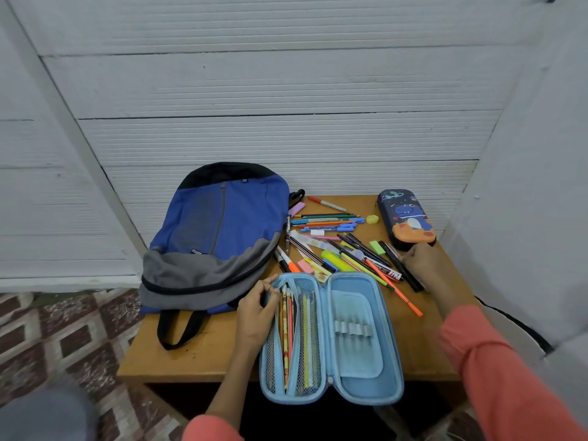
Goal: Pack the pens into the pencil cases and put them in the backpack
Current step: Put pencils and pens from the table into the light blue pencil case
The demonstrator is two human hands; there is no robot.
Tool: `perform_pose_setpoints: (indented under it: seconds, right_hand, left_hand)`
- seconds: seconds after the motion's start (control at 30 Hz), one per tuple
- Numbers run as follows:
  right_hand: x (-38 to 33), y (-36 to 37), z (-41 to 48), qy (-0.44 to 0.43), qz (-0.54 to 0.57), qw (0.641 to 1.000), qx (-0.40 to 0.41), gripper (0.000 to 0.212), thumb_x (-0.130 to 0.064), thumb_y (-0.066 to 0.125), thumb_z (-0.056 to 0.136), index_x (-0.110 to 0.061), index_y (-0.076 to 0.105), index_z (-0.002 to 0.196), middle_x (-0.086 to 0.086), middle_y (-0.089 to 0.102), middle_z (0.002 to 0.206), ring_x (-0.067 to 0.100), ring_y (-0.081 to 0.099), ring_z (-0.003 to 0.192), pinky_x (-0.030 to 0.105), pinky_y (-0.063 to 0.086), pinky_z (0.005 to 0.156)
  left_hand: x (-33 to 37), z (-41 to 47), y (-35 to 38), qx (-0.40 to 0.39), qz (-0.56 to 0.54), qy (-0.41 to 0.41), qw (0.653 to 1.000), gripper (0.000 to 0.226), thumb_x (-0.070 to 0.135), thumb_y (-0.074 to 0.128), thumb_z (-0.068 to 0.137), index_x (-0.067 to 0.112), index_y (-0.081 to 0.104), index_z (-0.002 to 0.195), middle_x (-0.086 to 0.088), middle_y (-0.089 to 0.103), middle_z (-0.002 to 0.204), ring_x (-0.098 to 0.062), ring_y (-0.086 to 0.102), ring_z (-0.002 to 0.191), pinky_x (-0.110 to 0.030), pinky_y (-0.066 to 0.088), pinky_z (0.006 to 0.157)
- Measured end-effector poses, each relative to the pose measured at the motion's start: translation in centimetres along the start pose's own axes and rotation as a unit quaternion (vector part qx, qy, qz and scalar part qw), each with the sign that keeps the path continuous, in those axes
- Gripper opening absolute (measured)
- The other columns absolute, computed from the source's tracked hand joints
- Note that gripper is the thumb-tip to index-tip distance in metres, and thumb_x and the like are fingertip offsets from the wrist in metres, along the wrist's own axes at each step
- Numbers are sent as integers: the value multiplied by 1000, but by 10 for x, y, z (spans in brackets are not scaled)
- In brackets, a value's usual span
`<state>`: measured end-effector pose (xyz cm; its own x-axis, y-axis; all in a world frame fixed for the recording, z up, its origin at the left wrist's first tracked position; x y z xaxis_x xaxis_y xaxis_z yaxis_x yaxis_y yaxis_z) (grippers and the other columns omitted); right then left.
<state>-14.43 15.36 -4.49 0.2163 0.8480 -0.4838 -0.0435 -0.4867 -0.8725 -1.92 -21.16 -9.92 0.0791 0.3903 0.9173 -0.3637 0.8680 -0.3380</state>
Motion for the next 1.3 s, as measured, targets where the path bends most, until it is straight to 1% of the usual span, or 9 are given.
perform_pose_setpoints:
  seconds: [0.13, 0.3, 0.47, 0.6, 0.7, 0.9, 1.03, 1.13, 1.3]
  right_hand:
    - [10, 6, 10, 9, 14, 1000, -1, 23, -16, 59, 90, 4, 70, 93, 23, 68, 94, 27, 51, 72, 32, 43, 69]
    - [8, 3, 12, 4, 46, 998, 32, 21, -8, 54, 89, 6, 69, 89, 24, 68, 94, 36, 60, 85, 38, 49, 75]
    - [-36, -15, 10, -51, 206, 972, 97, 21, -10, 60, 88, -4, 64, 108, 12, 67, 100, 29, 63, 96, 32, 47, 79]
    - [-100, -6, -13, -110, 334, 936, 2, 50, 3, 59, 88, -11, 45, 134, 10, 63, 79, 16, 64, 55, 23, 52, 48]
    - [-147, 18, -46, -153, 373, 910, -92, 69, 9, 58, 87, -16, 33, 146, 12, 63, 73, 21, 65, 52, 28, 55, 50]
    - [-205, 81, -103, -231, 285, 912, -183, 69, 4, 62, 87, -24, 37, 144, 10, 65, 79, 18, 68, 60, 32, 60, 57]
    - [-214, 100, -115, -270, 201, 924, -180, 64, 0, 62, 87, -24, 39, 142, 11, 64, 86, 18, 66, 61, 36, 60, 62]
    - [-211, 115, -123, -271, 130, 927, -226, 63, -5, 67, 85, -21, 40, 140, 14, 66, 87, 16, 60, 54, 34, 57, 58]
    - [-203, 129, -131, -266, 15, 933, -244, 59, -19, 73, 80, -15, 47, 133, 13, 61, 117, 29, 60, 104, 33, 48, 79]
  left_hand:
    - [-1, 0, -1, 4, 0, -3, 1000, 21, 16, 58, 95, 8, 52, 77, 22, 64, 119, -11, 60, 74, -39, 53, 69]
    - [1, 0, 0, 1, 4, 0, 1000, 20, 13, 58, 95, 7, 53, 77, 14, 64, 122, 8, 60, 102, -26, 50, 83]
    - [1, 0, 0, 5, 12, 3, 1000, 20, 13, 58, 95, 8, 53, 76, 18, 64, 120, 4, 62, 83, -18, 48, 73]
    - [0, 1, 0, 4, 5, 5, 1000, 19, 14, 58, 95, 11, 54, 76, 18, 64, 122, -1, 64, 98, -30, 52, 81]
    - [-1, 1, -1, 5, 6, 4, 1000, 19, 14, 58, 95, 12, 54, 76, 17, 64, 123, -3, 66, 94, -35, 54, 80]
    - [1, 1, -1, 13, 7, 14, 1000, 20, 12, 57, 95, 10, 52, 75, 21, 66, 116, -12, 52, 65, -22, 43, 56]
    - [6, 0, -3, 21, 14, 23, 999, 19, 10, 58, 94, 10, 54, 75, -8, 70, 88, -3, 42, 50, -20, 36, 51]
    - [6, 0, -2, 16, 5, 24, 1000, 20, 8, 59, 94, 9, 54, 74, -13, 66, 79, -2, 41, 49, -19, 34, 49]
    - [0, 2, -1, 14, 12, 16, 1000, 17, 9, 59, 93, 8, 56, 77, -7, 71, 89, -2, 50, 55, -21, 40, 53]
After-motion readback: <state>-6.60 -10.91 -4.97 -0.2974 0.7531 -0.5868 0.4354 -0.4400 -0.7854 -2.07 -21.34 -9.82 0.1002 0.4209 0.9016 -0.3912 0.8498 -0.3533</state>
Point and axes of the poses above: each hand's wrist, its own z-axis towards the middle knuckle, its own y-axis out of the palm, x = y × z, the point moved 10 cm from there along z, towards the middle knuckle
